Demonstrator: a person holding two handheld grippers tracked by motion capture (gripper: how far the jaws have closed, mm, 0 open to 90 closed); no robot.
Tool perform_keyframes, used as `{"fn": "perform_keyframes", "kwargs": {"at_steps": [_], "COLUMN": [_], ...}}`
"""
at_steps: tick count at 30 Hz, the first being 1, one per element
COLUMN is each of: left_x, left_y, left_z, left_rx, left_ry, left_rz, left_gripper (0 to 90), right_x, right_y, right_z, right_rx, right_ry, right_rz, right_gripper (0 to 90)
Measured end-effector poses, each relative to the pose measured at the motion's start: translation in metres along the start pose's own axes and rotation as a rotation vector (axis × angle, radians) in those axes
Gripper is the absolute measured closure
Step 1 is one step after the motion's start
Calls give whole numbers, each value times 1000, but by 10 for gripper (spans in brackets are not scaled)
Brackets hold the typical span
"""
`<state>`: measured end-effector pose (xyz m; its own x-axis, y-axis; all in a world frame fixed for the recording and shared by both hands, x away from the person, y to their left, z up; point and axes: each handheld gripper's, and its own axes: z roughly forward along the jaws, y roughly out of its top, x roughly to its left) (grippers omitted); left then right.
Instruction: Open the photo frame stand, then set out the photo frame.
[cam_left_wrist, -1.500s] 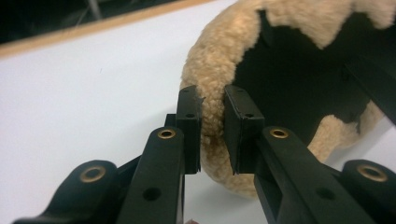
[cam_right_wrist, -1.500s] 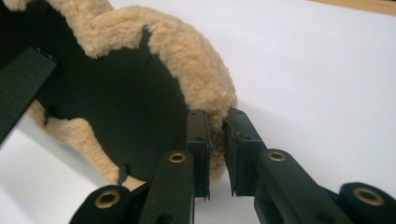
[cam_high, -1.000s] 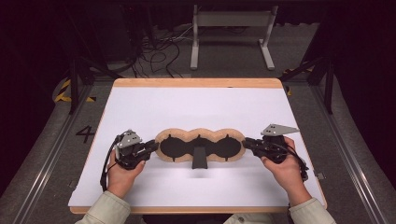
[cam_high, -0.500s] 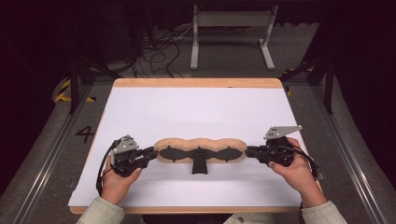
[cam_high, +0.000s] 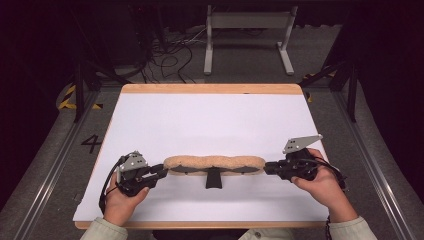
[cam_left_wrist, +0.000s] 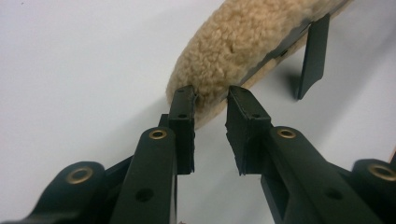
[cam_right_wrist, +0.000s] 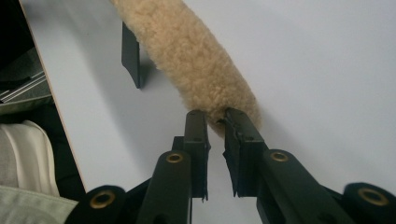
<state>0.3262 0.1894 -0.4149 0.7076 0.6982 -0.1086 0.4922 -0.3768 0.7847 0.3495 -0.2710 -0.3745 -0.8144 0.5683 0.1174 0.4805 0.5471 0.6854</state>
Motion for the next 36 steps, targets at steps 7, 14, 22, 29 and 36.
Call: {"fn": "perform_keyframes", "kwargs": {"at_steps": [7, 14, 22, 29, 36], "left_x": [1, -7, -12, -14, -15], "left_y": [-3, -4, -3, -1, 5], "left_z": [-8, -11, 3, 17, 33], "left_rx": [12, 27, 141, 211, 251], "left_ry": [-2, -38, -84, -69, -62], "left_rz": [-7, 24, 48, 71, 82], "left_gripper": [751, 818, 900, 900, 900], "right_x": [0, -5, -9, -12, -12], "right_y": [0, -2, -3, -4, -5], "right_z": [-4, -15, -13, -11, -7], "right_rx": [8, -10, -18, -14, -10], "right_ry": [-5, -46, -70, -87, -87], "right_rz": [-10, -2, 6, 13, 17], "right_gripper": [789, 790, 800, 808, 814]}}
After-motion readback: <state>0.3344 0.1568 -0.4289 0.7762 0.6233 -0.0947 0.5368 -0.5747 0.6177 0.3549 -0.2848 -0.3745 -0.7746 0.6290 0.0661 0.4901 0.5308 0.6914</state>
